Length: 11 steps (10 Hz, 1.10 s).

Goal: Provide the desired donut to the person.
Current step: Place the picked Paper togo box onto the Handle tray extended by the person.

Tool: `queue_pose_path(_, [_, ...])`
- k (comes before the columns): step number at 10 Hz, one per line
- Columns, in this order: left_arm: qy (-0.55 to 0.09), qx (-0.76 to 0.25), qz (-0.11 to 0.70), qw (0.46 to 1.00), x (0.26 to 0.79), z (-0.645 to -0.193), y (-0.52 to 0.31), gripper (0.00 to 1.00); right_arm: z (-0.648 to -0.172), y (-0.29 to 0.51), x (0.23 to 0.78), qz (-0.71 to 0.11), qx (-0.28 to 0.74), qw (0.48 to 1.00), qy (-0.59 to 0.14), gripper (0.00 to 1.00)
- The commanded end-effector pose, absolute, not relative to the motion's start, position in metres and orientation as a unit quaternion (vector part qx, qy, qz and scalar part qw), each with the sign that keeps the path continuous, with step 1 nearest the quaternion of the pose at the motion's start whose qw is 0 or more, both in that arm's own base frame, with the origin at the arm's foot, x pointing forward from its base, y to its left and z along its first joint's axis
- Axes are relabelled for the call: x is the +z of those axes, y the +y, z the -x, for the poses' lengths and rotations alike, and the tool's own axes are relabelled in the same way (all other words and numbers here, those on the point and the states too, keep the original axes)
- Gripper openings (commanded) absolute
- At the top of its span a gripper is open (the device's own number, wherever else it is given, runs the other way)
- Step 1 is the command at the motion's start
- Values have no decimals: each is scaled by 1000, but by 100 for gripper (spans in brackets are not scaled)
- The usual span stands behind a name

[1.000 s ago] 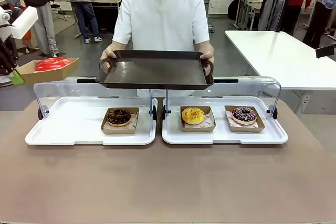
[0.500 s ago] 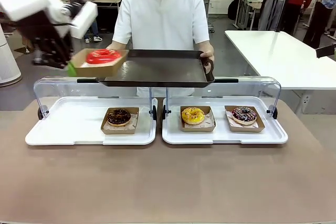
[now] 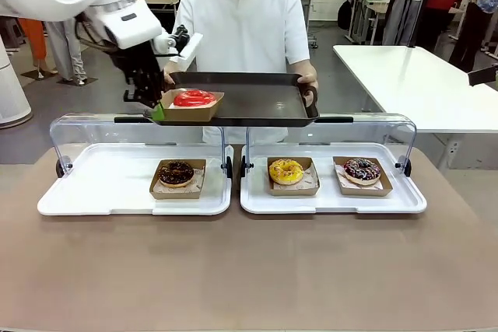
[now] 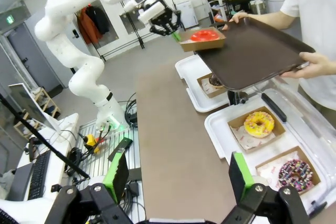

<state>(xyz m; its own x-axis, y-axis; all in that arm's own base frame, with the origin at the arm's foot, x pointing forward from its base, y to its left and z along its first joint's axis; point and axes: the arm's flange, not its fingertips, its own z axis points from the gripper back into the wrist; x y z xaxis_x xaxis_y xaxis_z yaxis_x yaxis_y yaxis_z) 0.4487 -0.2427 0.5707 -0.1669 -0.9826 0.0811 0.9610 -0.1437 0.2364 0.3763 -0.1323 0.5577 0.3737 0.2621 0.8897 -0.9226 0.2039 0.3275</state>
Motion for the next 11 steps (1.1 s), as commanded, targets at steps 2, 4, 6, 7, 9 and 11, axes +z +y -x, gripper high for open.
queue_pose_path(2, [-114,-732,-50,670,582,-484,-247,1,-377,-131,558,-466,431,683,-362,100])
queue_pose_path(4, [-102,-733,-55,670,582,-507,-248,1,-377,-131,558,-466,431,683,-362,100])
queue_pose_path(6, [-102,-734,-63,668,575,-513,-249,1,-377,-131,558,-466,431,683,-362,100])
queue_pose_path(7, [-101,-740,-66,662,575,-520,-250,1,-377,-131,558,-466,431,683,-362,100])
queue_pose_path(9, [-95,-740,-69,662,574,-528,-249,1,-377,-131,558,-466,431,683,-362,100])
queue_pose_path(11, [-88,-738,-69,665,572,-535,-245,1,-377,-131,558,-466,431,683,-362,100])
